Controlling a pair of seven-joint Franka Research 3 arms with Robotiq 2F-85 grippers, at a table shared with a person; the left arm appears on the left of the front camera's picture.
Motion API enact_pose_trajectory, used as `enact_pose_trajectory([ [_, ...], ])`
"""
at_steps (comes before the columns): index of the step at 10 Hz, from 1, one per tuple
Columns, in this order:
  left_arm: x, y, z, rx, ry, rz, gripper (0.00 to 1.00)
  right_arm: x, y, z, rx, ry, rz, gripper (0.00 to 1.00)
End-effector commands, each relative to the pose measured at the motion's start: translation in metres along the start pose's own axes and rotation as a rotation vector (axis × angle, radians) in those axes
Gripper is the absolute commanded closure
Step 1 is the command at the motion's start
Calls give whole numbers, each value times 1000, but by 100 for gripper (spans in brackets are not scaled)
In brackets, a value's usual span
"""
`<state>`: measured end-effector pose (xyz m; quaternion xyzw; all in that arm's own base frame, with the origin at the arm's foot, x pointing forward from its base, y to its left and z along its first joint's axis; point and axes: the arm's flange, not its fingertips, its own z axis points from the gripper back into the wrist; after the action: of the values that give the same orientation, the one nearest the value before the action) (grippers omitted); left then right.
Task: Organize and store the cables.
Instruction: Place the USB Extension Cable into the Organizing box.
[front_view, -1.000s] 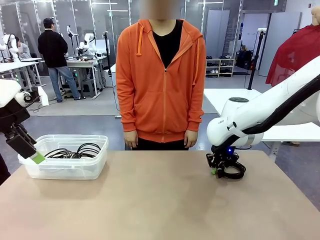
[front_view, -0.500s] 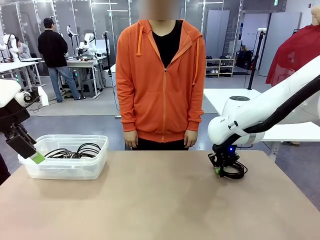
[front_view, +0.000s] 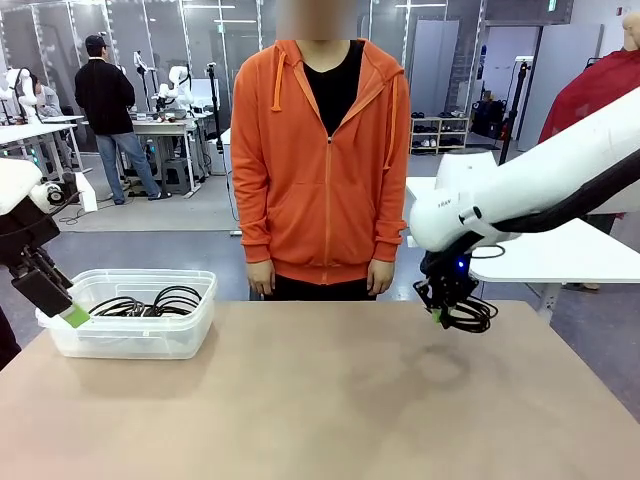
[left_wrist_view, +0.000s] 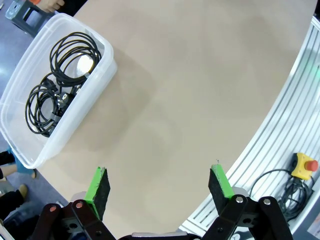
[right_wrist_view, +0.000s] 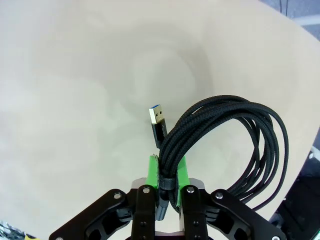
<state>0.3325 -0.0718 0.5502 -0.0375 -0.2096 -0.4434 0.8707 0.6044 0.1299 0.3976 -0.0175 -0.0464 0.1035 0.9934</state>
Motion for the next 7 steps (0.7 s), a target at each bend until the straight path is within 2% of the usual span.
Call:
enact_pose_trajectory([
  [1,4,1,2,8,16,17,0,2,21,15,6,-8,52,100],
  [5,4,1,2,8,16,17,0,-4,92,24,11,-28,165,100],
  [7,4,1,2,8,16,17,0,-16,126,12,17,-22,193,100],
])
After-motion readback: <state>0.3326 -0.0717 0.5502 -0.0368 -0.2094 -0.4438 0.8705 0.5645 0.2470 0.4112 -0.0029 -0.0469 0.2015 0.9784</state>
